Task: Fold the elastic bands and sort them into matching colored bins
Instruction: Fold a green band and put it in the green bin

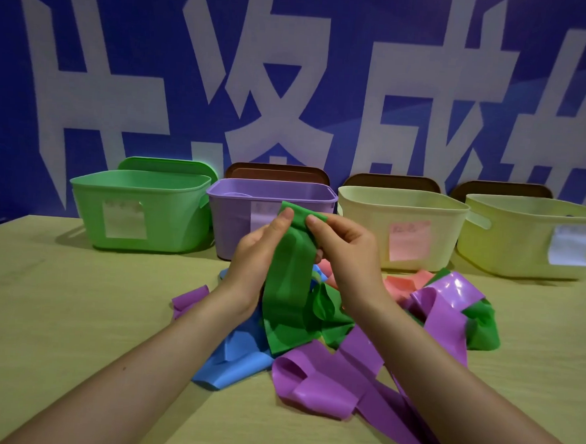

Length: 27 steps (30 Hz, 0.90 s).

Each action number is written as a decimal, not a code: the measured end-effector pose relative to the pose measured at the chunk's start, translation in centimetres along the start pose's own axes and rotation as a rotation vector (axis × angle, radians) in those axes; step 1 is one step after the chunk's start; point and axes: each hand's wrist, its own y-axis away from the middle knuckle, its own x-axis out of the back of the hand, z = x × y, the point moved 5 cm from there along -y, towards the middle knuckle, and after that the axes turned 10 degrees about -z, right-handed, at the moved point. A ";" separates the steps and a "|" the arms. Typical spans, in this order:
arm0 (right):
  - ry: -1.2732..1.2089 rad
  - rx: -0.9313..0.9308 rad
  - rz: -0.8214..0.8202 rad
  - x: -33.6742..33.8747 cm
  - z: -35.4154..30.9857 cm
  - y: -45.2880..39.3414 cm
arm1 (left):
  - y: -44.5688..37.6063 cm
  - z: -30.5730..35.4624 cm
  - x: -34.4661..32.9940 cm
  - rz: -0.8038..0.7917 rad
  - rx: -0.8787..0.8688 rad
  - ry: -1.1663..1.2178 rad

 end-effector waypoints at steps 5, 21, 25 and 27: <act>0.035 -0.065 0.091 0.5 0.7 0.2 | 0.0 -0.5 0.1 0.118 -0.050 -0.110; 0.711 0.359 0.013 0.8 -0.2 -0.3 | -0.5 -1.3 1.0 0.185 0.134 0.060; 0.747 0.408 -0.005 0.7 0.1 -0.3 | -0.4 -1.3 1.1 0.165 0.167 0.109; 0.756 0.434 -0.029 0.6 0.1 -0.3 | -0.4 -1.2 1.2 0.172 0.163 0.099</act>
